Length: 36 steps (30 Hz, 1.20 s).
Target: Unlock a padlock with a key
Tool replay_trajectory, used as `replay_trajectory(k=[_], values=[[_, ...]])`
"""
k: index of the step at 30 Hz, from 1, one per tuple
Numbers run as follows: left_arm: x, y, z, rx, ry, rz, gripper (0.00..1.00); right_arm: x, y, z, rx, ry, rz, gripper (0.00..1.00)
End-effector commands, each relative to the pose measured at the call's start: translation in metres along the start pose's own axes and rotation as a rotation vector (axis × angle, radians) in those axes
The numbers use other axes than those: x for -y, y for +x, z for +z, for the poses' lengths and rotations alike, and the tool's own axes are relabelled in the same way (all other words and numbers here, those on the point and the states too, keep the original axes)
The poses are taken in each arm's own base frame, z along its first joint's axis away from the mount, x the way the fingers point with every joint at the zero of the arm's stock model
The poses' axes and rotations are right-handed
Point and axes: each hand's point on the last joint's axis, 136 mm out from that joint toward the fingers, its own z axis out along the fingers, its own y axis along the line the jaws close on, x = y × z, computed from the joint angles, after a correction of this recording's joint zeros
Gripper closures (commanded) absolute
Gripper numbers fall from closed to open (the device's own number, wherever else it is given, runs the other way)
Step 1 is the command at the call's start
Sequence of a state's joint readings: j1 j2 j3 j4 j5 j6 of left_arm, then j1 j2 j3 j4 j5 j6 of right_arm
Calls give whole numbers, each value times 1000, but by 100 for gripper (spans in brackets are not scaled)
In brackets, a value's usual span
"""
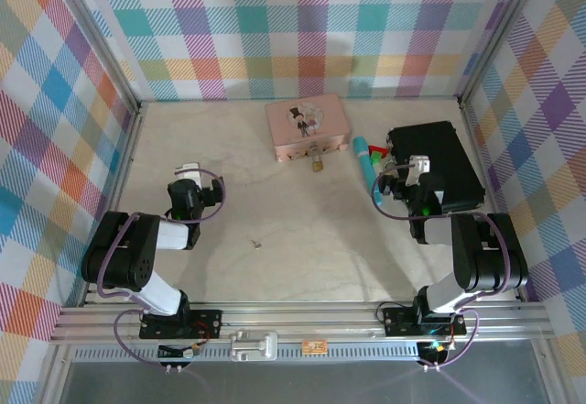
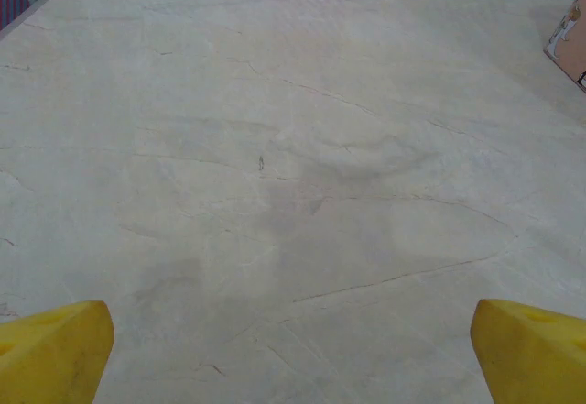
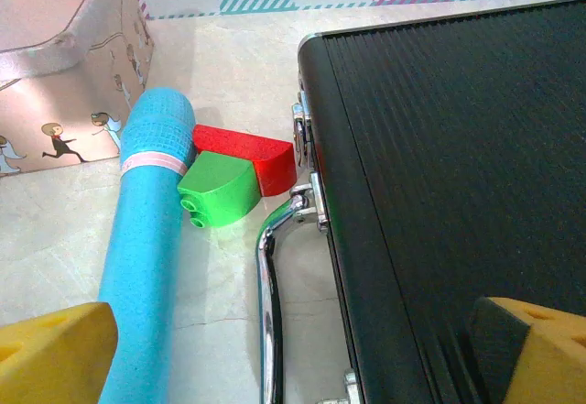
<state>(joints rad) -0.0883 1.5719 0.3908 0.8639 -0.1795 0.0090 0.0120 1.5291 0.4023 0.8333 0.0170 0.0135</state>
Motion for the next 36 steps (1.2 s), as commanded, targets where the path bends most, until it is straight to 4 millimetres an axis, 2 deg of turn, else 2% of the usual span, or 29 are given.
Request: replay_trajectory(k=[1, 25, 29, 34, 36], values=[[0, -5, 3, 9, 5, 3, 0, -1, -1, 2, -6, -14, 2, 1], [0, -6, 3, 9, 8, 2, 1, -2, -1, 2, -6, -18, 0, 1], [-1, -7, 2, 17, 4, 2, 0, -7, -11, 0, -18, -39, -13, 1], [-4, -29, -12, 30, -37, 8, 0, -3, -30, -11, -57, 14, 5, 1], [-2, -47, -22, 34, -49, 18, 0, -4, -40, -13, -92, 14, 48, 1]])
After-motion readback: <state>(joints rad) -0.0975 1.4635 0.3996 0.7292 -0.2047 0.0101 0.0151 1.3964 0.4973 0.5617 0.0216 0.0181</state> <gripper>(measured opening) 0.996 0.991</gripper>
